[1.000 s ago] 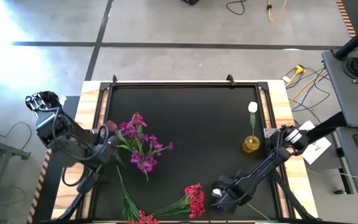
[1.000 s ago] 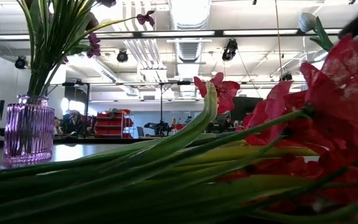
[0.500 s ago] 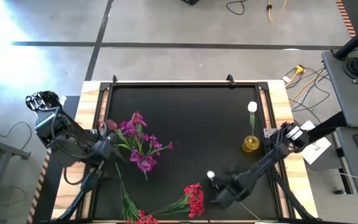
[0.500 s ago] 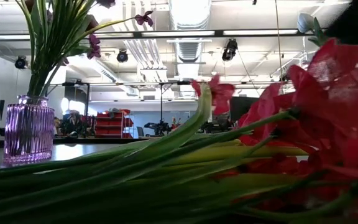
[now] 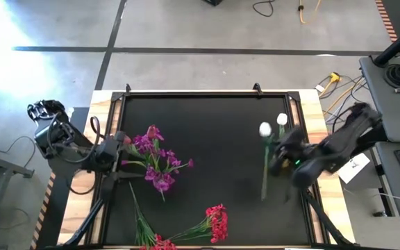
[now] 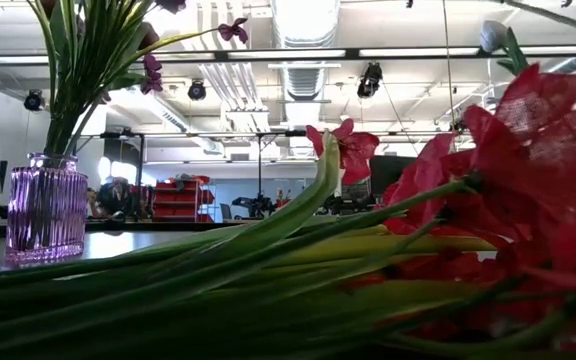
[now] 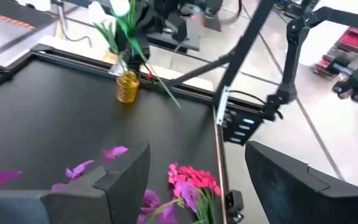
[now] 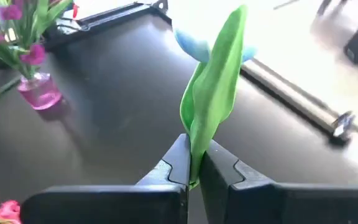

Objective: Sort flowers into vase by color
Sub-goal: Put the white tulip into the yellow flower vase, then put the left red flower into the yellow flower vase

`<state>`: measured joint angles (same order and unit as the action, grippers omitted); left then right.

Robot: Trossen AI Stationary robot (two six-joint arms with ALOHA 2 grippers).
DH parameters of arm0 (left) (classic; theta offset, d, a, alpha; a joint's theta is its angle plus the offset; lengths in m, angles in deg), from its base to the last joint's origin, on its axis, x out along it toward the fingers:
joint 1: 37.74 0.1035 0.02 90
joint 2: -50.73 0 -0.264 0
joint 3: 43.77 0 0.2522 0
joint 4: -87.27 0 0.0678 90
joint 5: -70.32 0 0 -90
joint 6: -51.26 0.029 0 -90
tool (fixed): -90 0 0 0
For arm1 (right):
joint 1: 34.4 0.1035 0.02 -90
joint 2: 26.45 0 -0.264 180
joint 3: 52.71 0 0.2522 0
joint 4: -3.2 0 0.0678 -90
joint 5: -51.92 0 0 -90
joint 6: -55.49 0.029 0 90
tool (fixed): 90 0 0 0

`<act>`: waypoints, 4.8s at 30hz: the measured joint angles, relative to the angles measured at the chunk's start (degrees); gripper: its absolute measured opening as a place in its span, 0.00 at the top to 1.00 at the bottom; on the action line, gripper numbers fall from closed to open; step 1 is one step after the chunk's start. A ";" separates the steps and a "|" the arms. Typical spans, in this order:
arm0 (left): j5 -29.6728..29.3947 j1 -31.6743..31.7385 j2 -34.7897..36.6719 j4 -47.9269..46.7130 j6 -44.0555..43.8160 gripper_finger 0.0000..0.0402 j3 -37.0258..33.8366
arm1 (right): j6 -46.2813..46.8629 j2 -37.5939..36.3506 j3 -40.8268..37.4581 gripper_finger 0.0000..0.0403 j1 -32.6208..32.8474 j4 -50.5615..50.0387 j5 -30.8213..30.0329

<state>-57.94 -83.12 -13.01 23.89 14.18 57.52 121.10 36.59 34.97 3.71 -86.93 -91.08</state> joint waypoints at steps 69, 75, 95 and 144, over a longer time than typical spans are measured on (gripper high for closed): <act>38.77 7.30 -20.00 -5.54 -37.98 0.44 -0.02 | -25.66 -10.65 8.07 0.46 0.38 -11.00 30.72; 46.37 3.22 -25.83 -7.03 -40.19 0.44 -0.04 | -26.88 -7.03 8.10 0.46 0.37 -7.90 27.64; 19.92 2.58 -24.10 -6.33 -23.64 0.44 7.90 | -25.07 -1.39 11.97 0.46 0.37 -7.72 27.30; 45.34 -6.66 -40.18 -3.59 35.48 0.43 -4.05 | -20.57 4.32 11.88 0.46 0.26 -7.49 18.79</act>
<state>-12.60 -89.78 -53.18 20.30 49.66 53.47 100.53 40.91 46.85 3.97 -94.42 -72.29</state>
